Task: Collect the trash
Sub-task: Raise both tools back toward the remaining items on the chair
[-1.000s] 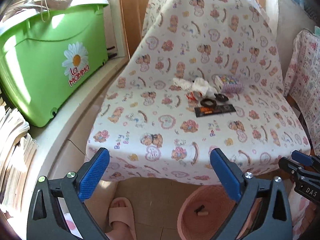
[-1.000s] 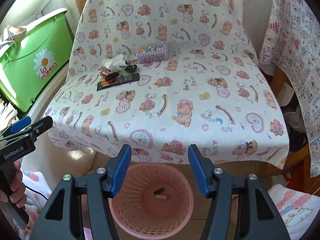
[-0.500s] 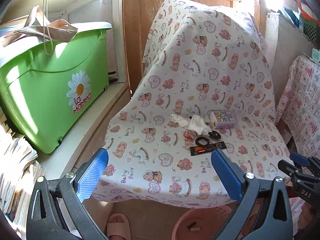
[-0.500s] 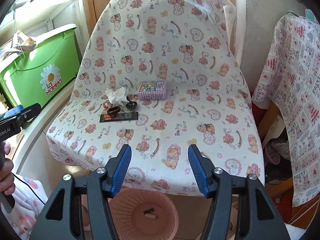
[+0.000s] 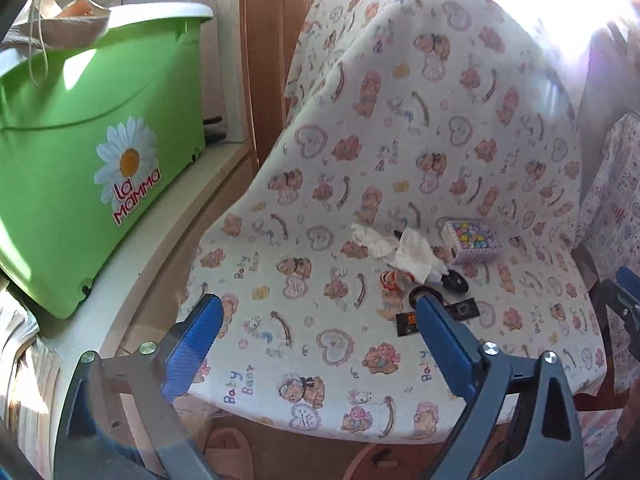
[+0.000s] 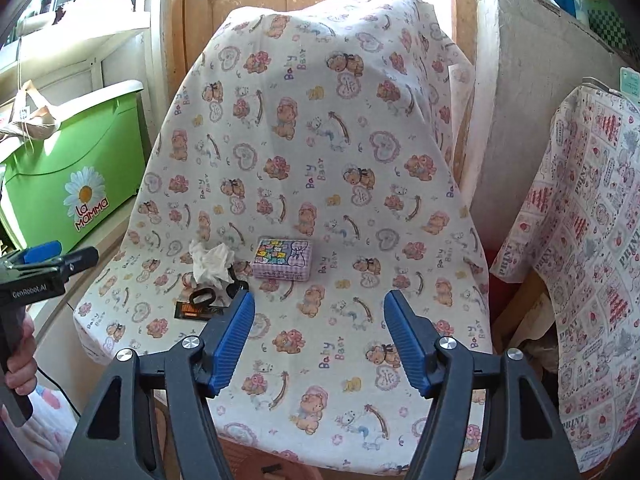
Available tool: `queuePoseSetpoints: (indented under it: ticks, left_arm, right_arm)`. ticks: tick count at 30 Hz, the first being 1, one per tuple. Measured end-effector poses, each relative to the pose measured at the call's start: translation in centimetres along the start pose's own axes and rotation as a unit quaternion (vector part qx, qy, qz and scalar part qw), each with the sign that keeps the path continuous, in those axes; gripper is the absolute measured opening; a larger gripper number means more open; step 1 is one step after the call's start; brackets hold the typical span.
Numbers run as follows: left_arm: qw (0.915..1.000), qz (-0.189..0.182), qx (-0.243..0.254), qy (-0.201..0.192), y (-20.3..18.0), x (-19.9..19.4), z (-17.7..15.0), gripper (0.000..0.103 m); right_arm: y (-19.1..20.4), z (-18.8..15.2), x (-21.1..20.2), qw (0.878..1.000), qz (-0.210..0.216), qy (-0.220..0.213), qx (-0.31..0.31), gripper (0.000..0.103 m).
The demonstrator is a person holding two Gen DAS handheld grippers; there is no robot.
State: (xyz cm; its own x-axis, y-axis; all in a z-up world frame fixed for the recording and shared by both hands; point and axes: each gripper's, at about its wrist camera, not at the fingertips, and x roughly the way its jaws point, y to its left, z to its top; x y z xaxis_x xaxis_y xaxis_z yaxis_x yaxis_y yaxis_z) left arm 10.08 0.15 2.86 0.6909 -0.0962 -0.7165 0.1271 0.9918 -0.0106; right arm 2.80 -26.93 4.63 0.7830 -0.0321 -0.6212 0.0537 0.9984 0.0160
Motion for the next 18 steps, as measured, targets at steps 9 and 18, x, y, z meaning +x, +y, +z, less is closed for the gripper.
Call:
queuePoseSetpoints:
  ticks: [9,18]
  left_arm:
    - [0.998,0.033,-0.015,0.051,-0.1,3.7,0.1,0.094]
    - [0.9976,0.037,-0.003,0.058,-1.6,4.7,0.8,0.097]
  right_arm:
    - [-0.2,-0.6,4.3,0.998,-0.003,0.051,0.031,0.069]
    - [-0.1,-0.3,5.8,0.996,0.01,0.069,0.052,0.07]
